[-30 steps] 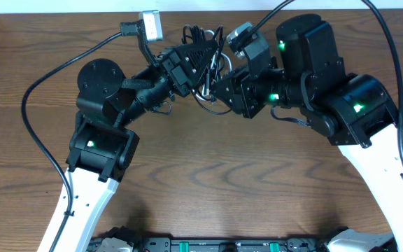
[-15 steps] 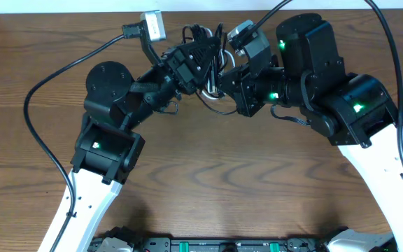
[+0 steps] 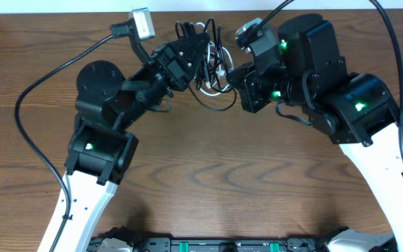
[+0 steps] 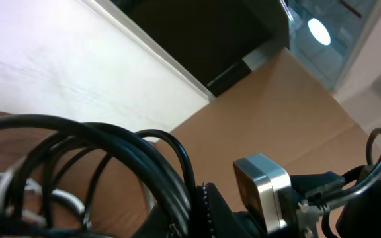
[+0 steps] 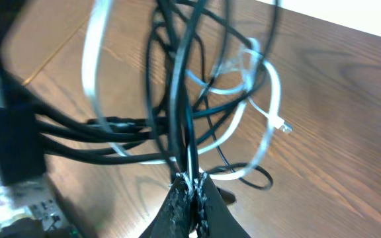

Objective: Untangle cables

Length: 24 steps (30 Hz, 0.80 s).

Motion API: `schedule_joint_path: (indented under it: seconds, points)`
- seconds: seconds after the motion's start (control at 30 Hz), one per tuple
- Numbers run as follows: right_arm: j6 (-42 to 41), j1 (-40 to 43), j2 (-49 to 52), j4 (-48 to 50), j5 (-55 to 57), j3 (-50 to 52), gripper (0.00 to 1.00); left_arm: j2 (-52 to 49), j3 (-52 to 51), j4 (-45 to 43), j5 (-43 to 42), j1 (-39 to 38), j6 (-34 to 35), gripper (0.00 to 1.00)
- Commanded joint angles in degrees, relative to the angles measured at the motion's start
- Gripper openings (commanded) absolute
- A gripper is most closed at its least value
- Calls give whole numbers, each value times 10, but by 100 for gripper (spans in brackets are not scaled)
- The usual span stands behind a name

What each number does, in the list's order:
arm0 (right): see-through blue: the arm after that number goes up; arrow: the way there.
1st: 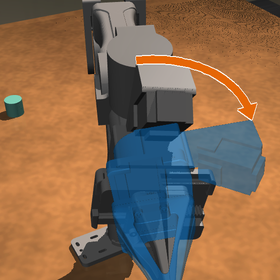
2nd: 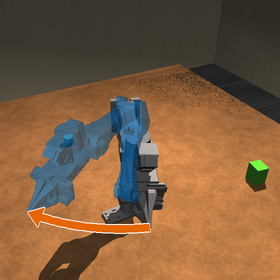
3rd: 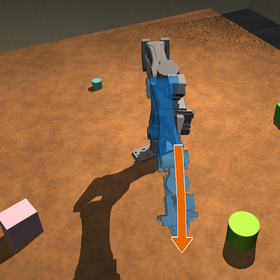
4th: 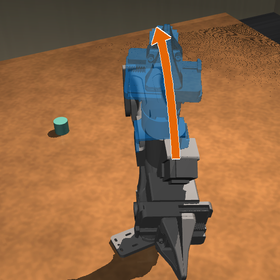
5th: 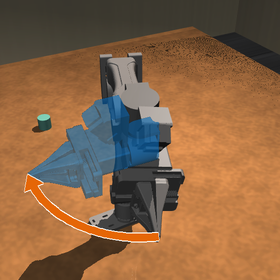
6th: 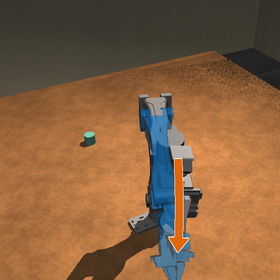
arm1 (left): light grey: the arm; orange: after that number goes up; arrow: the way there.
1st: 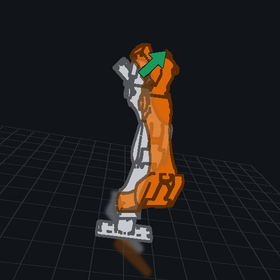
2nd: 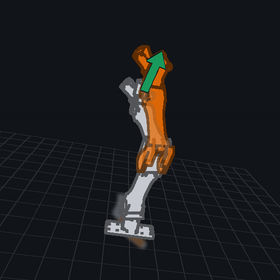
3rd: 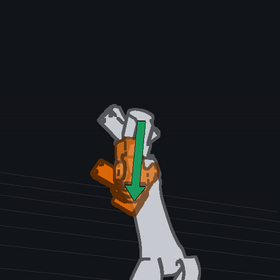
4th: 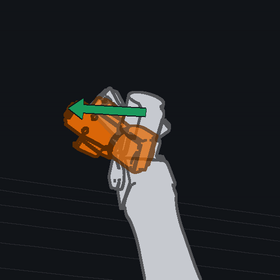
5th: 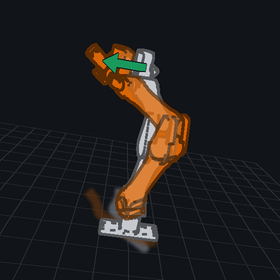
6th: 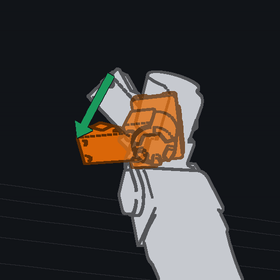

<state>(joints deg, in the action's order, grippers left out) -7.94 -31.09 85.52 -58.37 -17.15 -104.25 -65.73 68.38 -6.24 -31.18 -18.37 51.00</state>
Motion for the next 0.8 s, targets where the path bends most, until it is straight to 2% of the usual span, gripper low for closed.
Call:
schedule_joint_path:
  seconds: [0.0, 0.53, 0.77]
  points:
    - [14, 21, 3, -10, 36, -10, 2, 21, 21, 4, -5, 22, -13, 9]
    - [55, 157, -35, -47, 42, -10, 2, 57, 21, 104, -14, 115, -53, 9]
    - [70, 211, -66, -66, 52, -10, 3, 72, 21, 120, -14, 156, -70, 9]
